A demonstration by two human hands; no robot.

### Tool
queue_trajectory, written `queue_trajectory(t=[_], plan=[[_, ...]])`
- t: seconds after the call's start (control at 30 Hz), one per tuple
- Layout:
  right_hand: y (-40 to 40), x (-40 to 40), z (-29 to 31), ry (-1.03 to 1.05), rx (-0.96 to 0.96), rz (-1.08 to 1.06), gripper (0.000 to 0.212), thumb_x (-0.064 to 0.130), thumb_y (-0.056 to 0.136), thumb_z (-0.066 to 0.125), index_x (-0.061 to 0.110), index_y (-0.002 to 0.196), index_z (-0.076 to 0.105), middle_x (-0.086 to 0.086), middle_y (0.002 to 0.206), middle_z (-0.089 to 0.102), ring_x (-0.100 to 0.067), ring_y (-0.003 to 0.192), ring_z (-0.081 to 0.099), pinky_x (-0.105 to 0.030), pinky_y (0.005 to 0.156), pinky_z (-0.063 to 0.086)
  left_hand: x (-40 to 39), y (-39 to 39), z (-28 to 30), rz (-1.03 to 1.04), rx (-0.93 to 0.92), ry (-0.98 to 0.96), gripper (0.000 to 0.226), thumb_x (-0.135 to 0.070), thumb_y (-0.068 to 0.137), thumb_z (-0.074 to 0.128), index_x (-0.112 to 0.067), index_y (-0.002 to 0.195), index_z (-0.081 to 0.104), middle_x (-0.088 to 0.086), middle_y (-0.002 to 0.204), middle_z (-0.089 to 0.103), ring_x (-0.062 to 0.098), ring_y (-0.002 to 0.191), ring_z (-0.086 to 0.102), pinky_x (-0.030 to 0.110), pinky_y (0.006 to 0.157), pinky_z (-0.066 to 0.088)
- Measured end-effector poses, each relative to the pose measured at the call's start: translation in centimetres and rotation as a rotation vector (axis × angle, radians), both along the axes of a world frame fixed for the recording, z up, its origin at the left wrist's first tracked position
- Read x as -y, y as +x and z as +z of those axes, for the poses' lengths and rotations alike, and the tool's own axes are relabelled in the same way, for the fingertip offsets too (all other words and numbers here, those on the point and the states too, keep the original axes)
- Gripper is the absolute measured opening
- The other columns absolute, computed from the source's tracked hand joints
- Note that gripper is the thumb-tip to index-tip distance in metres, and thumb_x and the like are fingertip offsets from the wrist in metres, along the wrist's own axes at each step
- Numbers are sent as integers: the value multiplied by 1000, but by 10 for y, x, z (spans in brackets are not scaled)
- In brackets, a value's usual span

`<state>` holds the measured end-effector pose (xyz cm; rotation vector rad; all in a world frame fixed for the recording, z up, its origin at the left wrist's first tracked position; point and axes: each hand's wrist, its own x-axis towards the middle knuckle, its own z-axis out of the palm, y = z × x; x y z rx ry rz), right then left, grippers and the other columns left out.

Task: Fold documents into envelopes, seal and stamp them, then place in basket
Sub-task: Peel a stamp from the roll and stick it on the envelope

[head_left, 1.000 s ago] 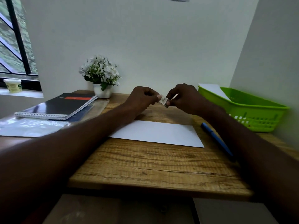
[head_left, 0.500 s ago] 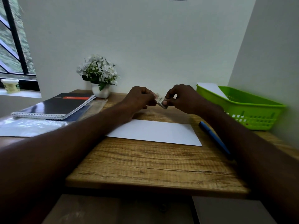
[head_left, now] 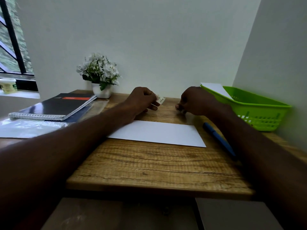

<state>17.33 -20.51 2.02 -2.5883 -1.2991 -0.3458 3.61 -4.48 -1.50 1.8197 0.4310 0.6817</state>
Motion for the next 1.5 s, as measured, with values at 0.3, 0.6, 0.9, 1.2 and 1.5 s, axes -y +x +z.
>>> queue_trajectory(t=[0.3,0.6,0.9,1.2,1.5], plan=[[-4,0,-4,-47,34,-46,35,51,81,81,28,69,57,-9,103,70,-26,100,65,-36,81,55,11,-1,-3,-84,-19,228,10,-21,98,67,-13,93,68,7,93,79,20,89,76,32,70,50],[-9,-2,0,199,75,-43,26,48,88,71,24,85,62,-12,106,71,-30,96,67,-32,71,46,34,-6,0,-357,15,349,16,-14,101,62,1,104,61,14,80,75,25,46,55,25,42,41],[-10,-3,-2,271,14,-69,24,45,92,69,21,89,71,-10,102,72,-29,95,67,-30,71,42,24,-5,-5,-281,-48,411,9,-12,99,63,-4,103,64,9,82,78,17,47,55,22,45,44],[-35,3,11,448,-654,168,43,55,97,61,16,105,78,0,95,79,-15,83,76,-30,69,56,7,-8,3,-152,88,290,19,-21,101,61,-5,103,68,9,84,78,18,62,61,25,51,41],[-36,-4,8,632,-996,244,26,13,90,77,0,113,72,-15,100,79,-22,94,78,-35,88,59,4,-6,7,-146,175,70,29,-26,103,61,2,106,67,2,74,73,14,64,65,25,53,44]])
